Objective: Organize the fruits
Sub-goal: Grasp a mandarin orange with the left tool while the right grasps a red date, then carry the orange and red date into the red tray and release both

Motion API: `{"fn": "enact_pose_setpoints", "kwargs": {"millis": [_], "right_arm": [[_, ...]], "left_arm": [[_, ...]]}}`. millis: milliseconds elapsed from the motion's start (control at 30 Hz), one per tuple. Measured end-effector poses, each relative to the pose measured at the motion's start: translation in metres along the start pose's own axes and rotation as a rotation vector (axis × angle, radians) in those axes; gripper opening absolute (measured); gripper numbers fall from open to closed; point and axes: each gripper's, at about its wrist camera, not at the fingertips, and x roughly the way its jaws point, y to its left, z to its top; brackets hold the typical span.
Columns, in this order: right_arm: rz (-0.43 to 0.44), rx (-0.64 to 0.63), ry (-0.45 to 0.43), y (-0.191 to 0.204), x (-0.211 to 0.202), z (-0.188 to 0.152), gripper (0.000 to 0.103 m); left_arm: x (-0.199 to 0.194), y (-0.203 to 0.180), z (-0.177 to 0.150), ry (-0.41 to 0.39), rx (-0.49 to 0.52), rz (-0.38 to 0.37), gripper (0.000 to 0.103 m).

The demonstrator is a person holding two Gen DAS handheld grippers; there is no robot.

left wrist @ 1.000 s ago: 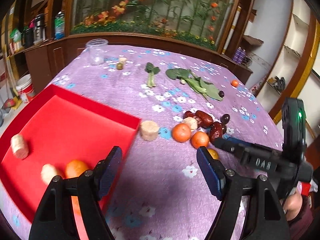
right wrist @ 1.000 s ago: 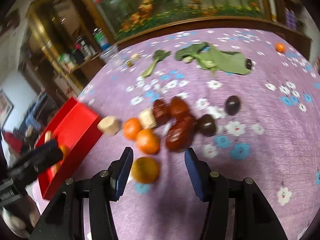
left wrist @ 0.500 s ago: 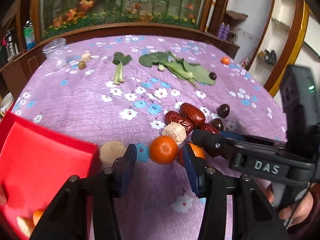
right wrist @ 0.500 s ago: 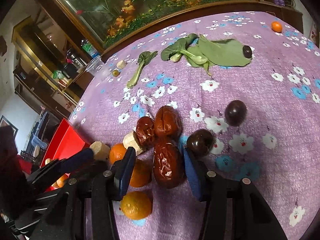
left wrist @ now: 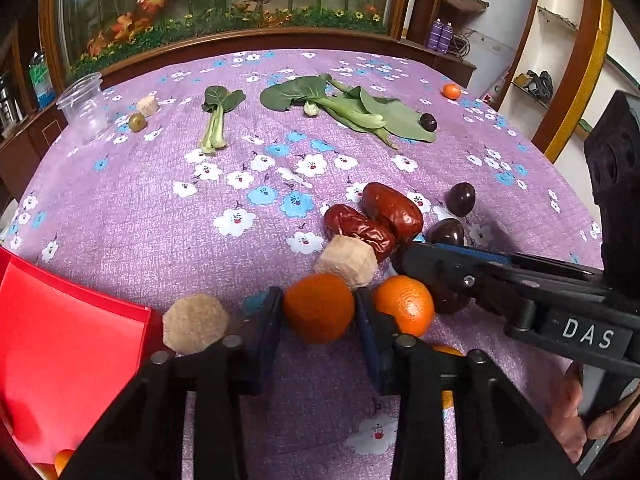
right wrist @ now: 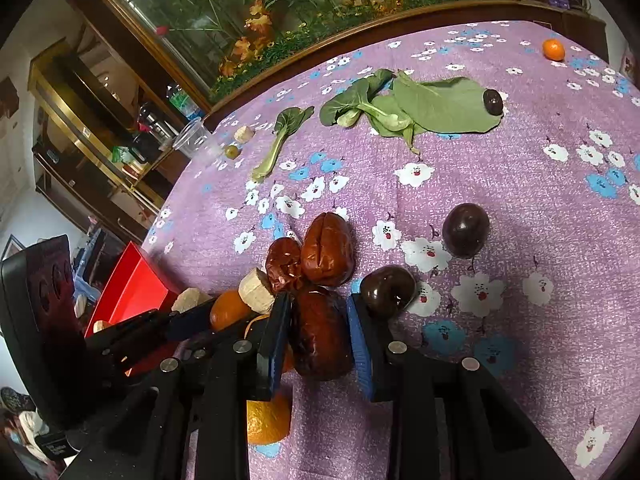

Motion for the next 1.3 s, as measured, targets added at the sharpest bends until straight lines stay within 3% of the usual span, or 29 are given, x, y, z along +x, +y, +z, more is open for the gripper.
{"fn": "enact_pose_setpoints", "kwargs": {"millis": [200, 467, 733, 867, 1033, 1300], "right_arm": [[0.016, 0.004, -0.008, -0.001, -0.004, -0.002, 0.032], [0.069, 0.0, -0.034, 0.007, -0.016, -0.004, 0.031], [0.134, -0.055, -0.024, 0.046, -0.036, -0.011, 0.03], [0.171, -0.081, 0.016, 0.073, -0.029, -0.013, 0.029], [0.2, -0.115, 0.068, 0.112, -0.007, -0.021, 0.028], [0.17, -0.176, 0.136, 0.158, 0.039, -0.026, 0.027]], "left_arm": [[-0.01, 0.001, -0.005, -0.018, -0.04, 0.007, 0.031], [-0.057, 0.011, -0.018, -0.101, -0.121, -0.005, 0.031], [-0.115, 0.059, -0.05, -0.191, -0.276, 0.055, 0.031], [-0.135, 0.097, -0.067, -0.22, -0.364, 0.13, 0.031], [-0.152, 0.142, -0.09, -0.235, -0.488, 0.17, 0.031], [-0.156, 0.172, -0.115, -0.247, -0.561, 0.171, 0.031]]}}
